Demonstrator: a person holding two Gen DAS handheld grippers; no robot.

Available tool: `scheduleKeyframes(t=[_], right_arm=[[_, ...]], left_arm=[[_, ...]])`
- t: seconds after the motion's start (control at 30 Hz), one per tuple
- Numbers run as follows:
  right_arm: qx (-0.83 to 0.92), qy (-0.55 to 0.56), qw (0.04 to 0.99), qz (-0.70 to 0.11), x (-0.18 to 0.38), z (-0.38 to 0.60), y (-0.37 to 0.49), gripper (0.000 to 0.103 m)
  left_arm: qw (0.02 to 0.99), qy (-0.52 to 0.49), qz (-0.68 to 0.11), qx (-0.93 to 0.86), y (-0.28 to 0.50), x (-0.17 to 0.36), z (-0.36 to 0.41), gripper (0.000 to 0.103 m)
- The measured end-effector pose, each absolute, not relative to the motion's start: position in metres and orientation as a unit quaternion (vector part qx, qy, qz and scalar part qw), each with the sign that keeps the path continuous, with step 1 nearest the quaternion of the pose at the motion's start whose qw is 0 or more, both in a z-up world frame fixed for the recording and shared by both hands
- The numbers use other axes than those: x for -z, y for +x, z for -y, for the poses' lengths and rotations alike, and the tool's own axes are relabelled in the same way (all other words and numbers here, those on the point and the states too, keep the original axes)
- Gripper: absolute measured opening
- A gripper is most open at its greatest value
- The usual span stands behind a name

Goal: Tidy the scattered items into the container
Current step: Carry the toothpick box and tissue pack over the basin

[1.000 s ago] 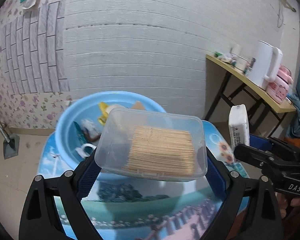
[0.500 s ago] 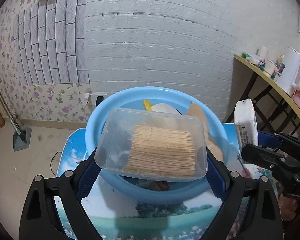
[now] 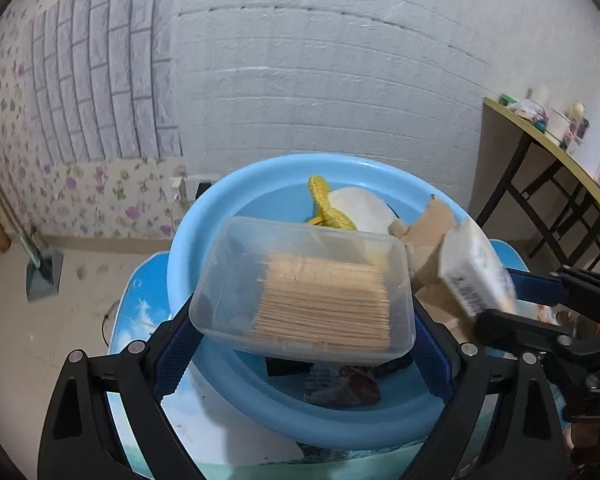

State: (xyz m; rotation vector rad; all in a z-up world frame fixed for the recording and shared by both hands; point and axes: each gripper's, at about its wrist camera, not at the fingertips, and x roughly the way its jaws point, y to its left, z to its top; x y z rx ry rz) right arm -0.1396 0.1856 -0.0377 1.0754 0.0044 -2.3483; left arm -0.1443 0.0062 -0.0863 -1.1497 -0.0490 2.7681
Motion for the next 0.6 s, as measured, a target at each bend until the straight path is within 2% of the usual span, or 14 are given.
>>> scheduleKeyframes(t=[0.2,0.6], right_arm=[[0.865,0.415,0.283,-0.008,0.049,-0.175,-0.142,0.051],[0.862,0.428,0.272,-0.006,0.047,-0.175,-0.142,0.052]], left_arm=[[0.079,-0.376,0.000,-0.923,-0.142,0.090,-0.010,0.093],[0.086,-0.374,0.016,-0.923,-0.138,0.088,-0.007,0.095]])
